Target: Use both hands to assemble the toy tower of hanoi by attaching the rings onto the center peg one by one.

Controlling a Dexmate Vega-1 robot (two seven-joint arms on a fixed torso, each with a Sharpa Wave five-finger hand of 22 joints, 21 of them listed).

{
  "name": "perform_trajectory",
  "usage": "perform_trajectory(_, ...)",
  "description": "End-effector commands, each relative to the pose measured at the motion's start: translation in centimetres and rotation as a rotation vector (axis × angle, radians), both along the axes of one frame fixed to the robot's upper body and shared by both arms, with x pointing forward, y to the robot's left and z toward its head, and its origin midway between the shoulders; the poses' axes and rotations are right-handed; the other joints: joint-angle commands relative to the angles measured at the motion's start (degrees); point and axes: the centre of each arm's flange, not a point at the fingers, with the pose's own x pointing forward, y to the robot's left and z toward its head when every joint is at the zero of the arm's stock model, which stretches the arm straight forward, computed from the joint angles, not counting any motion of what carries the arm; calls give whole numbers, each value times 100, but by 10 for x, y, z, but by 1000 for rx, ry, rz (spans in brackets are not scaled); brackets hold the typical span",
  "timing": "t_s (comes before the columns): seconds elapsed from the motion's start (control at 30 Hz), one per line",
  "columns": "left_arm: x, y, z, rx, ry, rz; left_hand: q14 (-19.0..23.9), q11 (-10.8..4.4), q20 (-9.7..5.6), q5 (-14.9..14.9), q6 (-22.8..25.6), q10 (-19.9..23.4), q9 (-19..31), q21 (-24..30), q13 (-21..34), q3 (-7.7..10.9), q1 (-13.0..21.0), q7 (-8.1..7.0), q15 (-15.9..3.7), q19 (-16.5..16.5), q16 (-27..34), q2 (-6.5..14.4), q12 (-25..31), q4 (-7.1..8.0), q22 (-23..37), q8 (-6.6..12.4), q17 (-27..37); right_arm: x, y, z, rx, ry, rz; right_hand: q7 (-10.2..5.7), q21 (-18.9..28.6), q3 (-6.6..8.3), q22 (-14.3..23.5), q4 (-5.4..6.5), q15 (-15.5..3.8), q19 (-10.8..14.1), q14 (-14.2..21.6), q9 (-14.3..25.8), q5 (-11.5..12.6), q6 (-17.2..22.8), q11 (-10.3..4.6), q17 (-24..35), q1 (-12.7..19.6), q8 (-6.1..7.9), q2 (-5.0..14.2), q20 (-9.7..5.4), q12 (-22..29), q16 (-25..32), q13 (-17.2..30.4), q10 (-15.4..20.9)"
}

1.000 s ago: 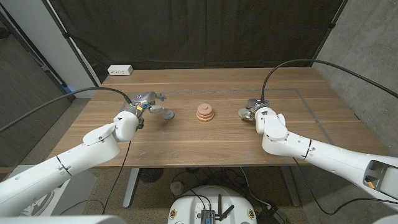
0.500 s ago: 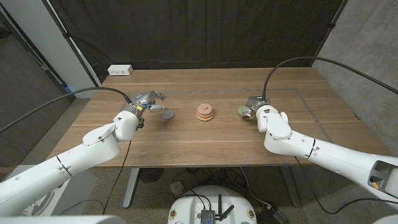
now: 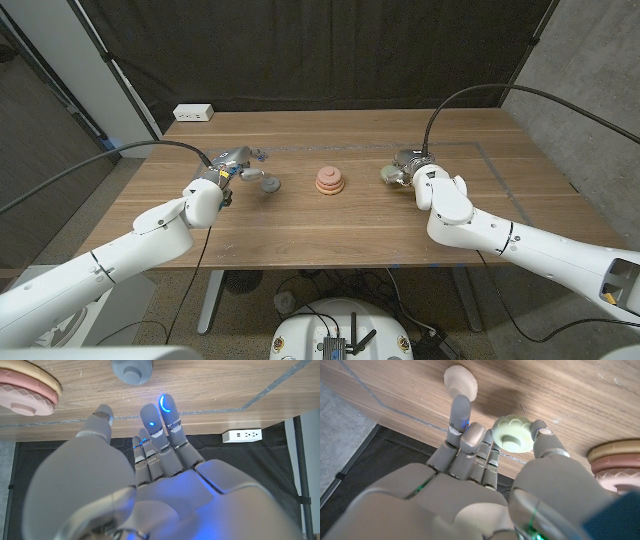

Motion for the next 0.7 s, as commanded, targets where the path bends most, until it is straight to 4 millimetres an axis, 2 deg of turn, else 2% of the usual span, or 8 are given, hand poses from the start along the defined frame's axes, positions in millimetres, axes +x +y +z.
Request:
perform_trajectory(0.03, 0, -2, 3, 1, 1, -13, 23, 2, -788, 27, 53, 80, 30, 3, 28, 44, -17, -29, -376, 37, 13, 3, -3, 3, 10, 1, 13, -10, 3, 13, -3, -12, 17, -252, -8, 107, 16, 45, -114, 41, 50, 23, 29, 327, -272, 30, 22, 27, 210, -429, 1, 35, 31, 336)
perform_trajectory(0.7, 5, 0, -2, -20, -4, -13, 21, -2, -788, 33, 84, 94, 33, 6, 33, 73, 5, -38, -376, 28, 18, 1, -10, -3, 17, 1, 11, -15, 16, 20, -36, -46, 121, -255, -24, 141, 24, 35, -114, 47, 66, 23, 58, 361, -276, 30, 3, 23, 229, -430, -29, 68, 59, 369)
